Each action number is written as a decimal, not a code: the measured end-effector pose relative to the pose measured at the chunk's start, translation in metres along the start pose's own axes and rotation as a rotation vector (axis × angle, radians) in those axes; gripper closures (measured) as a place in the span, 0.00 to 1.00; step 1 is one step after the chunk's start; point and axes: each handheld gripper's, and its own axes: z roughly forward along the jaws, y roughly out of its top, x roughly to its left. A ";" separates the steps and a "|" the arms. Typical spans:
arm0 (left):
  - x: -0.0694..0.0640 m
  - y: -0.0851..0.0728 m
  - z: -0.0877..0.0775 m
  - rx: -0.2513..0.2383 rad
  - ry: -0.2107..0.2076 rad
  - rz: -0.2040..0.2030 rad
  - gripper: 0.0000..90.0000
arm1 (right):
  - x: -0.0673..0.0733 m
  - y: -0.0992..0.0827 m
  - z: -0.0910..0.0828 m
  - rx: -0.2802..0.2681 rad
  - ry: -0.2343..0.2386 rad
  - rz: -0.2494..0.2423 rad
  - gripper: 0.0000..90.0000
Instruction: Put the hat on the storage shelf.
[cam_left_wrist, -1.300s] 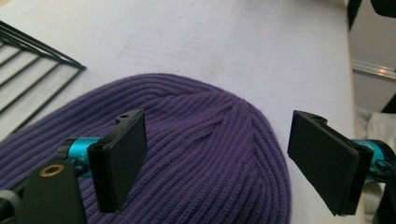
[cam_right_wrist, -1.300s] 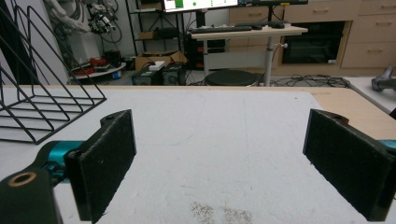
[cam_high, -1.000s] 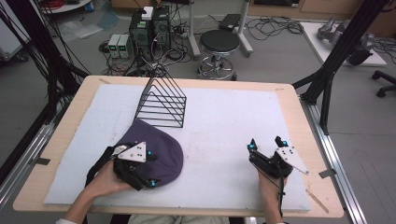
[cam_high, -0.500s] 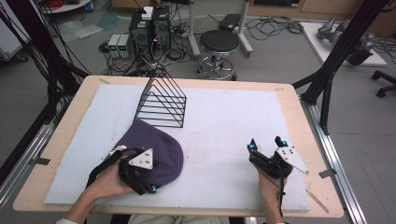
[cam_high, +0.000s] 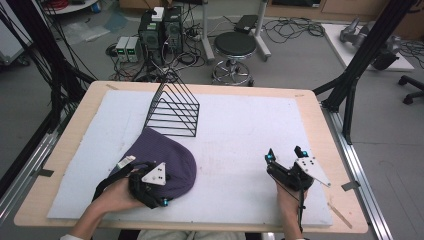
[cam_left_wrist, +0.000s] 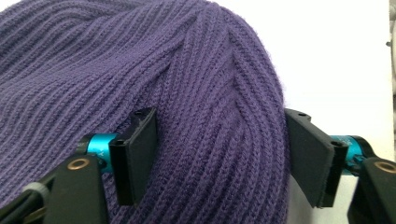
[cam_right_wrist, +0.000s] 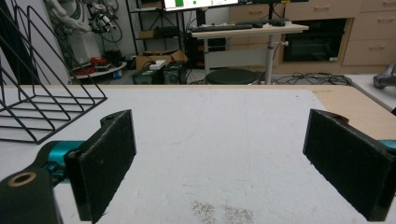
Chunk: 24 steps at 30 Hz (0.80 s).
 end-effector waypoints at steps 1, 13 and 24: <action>0.001 0.000 -0.001 -0.002 0.010 -0.004 0.42 | 0.000 0.000 0.000 0.001 -0.001 0.000 0.10; 0.007 -0.003 -0.005 -0.034 0.054 -0.052 0.84 | 0.000 0.000 0.000 -0.001 0.005 0.002 0.10; 0.006 -0.002 -0.006 -0.046 0.086 -0.043 0.86 | 0.000 0.000 0.000 -0.001 0.005 0.001 0.10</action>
